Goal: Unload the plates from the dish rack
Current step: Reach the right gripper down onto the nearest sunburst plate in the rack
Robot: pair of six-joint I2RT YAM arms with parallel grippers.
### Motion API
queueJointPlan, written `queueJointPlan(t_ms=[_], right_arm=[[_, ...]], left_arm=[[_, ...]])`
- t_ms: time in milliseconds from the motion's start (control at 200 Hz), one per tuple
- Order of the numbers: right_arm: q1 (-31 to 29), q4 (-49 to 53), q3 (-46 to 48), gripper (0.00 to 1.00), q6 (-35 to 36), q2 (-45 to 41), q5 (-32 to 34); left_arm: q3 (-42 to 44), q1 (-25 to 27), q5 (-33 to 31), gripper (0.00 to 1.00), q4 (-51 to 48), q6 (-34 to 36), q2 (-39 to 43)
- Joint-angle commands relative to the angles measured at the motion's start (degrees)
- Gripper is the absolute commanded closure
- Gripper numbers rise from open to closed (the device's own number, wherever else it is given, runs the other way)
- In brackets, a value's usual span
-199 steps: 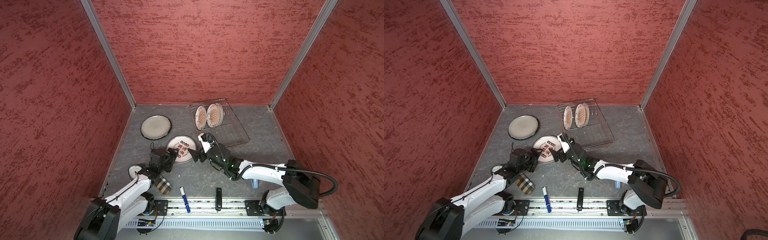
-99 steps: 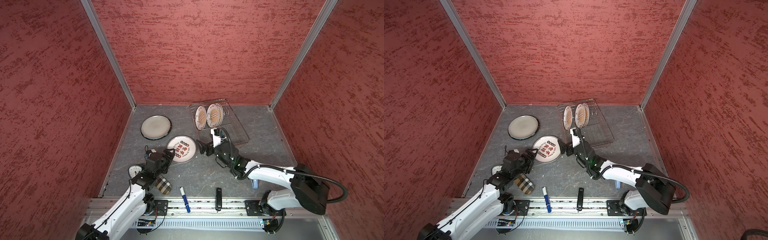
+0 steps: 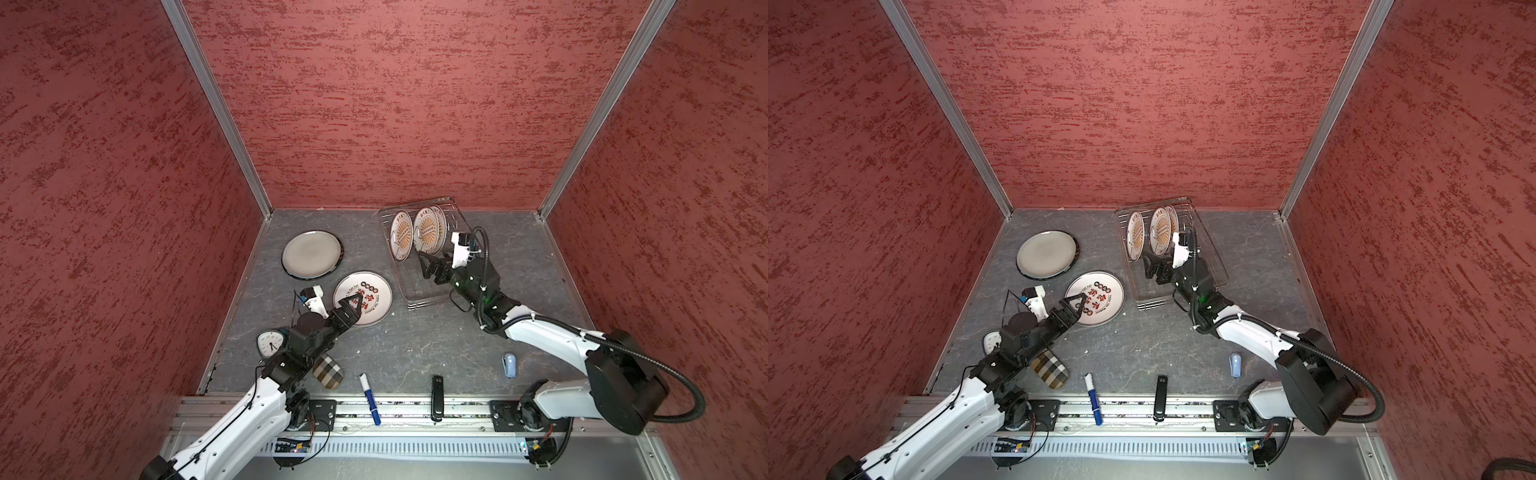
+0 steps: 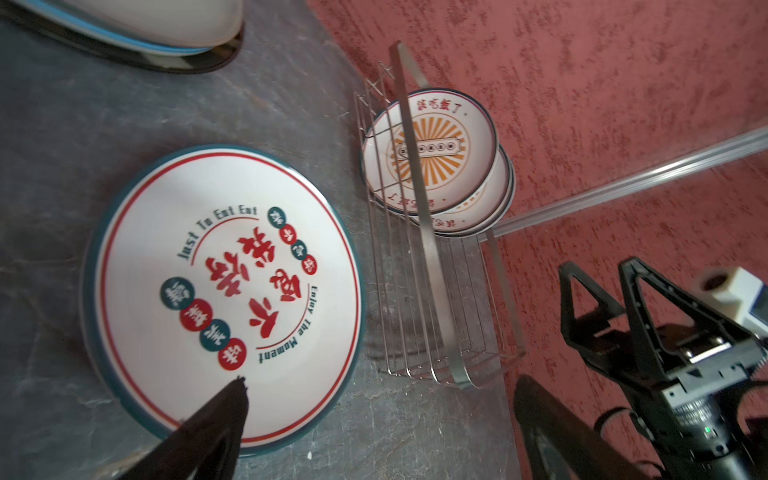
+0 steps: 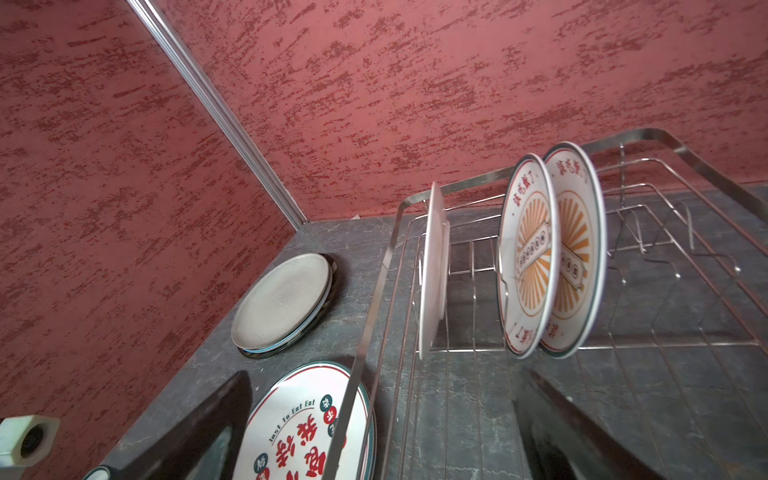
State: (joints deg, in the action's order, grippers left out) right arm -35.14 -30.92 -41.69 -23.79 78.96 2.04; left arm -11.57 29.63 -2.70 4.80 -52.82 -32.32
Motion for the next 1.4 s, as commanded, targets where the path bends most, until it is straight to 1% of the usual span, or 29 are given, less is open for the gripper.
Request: queueJointPlan(t_ms=[0, 60, 120, 261, 316, 391, 476, 566, 601, 671, 706, 852, 987, 1052, 1137, 1263, 1338, 1398], right_arm=[[0.40, 2.05, -4.16, 0.01, 0.99, 2.49, -2.07], [0.51, 3.81, -6.33, 0.02, 1.74, 3.97, -0.77], [0.51, 5.14, -8.57, 0.04, 2.46, 6.31, 1.05], [0.50, 8.50, -13.88, 0.05, 4.83, 10.43, 3.60], [0.51, 10.74, -16.29, 0.06, 5.54, 12.24, 5.08], [0.51, 12.86, -19.34, 0.07, 6.11, 14.81, 7.53], [0.51, 15.33, -22.82, 0.10, 6.13, 17.64, 9.84], [0.46, 17.92, -26.39, 0.21, 6.07, 20.53, 11.94], [0.51, 18.89, -27.65, 0.23, 5.92, 21.68, 12.63], [0.51, 20.05, -29.77, 0.31, 5.99, 23.59, 13.68], [0.51, 20.74, -30.84, 0.34, 6.12, 24.69, 13.84], [0.51, 23.80, -34.90, 0.37, 6.03, 28.25, 15.41], [0.42, 25.45, -37.20, 0.47, 5.69, 30.28, 17.23], [0.33, 26.43, -38.53, 0.49, 5.76, 31.21, 18.03], [0.01, 27.56, -40.37, 0.54, 5.67, 32.59, 19.73], [-1.18, 28.04, -42.30, 0.55, 5.93, 34.31, 22.55], [-1.90, 28.81, -43.76, 0.59, 6.22, 35.54, 24.87], [-2.17, 29.81, -45.30, 0.60, 6.13, 36.59, 25.49]], left_arm=[[-0.80, 0.43, 2.71, 0.01, 6.03, 7.42, 1.03], [0.57, 0.43, 6.13, 0.01, 12.44, 9.44, 0.28], [1.34, 0.35, 7.82, 0.00, 19.52, 10.65, -1.97], [-0.91, 0.29, 13.66, 0.00, 29.05, 12.37, -9.47], [-1.58, 1.28, 14.52, 0.01, 32.39, 11.57, -12.36], [-2.51, 3.12, 13.78, 0.00, 35.22, 11.22, -16.48], [-3.20, 4.51, 12.23, 0.01, 36.35, 11.60, -20.46], [-3.19, 4.45, 11.88, 0.01, 38.23, 10.92, -24.75], [-3.21, 4.27, 12.61, 0.01, 39.13, 10.81, -26.21], [-3.27, 4.14, 13.17, 0.00, 40.70, 10.69, -28.19], [-3.28, 4.26, 13.25, 0.01, 41.19, 10.51, -28.77], [-3.06, 4.97, 12.62, 0.01, 41.77, 10.64, -29.32], [-2.93, 5.53, 9.78, 0.01, 41.08, 10.77, -30.05], [-2.84, 5.62, 10.07, 0.01, 41.48, 10.61, -30.56], [-2.67, 5.79, 10.82, 0.01, 42.33, 10.78, -30.62], [-1.83, 6.05, 10.11, 0.00, 42.95, 10.86, -29.70], [-1.56, 6.14, 9.11, 0.00, 42.13, 11.08, -28.96], [-1.44, 6.17, 8.51, 0.01, 41.32, 11.25, -28.32]])
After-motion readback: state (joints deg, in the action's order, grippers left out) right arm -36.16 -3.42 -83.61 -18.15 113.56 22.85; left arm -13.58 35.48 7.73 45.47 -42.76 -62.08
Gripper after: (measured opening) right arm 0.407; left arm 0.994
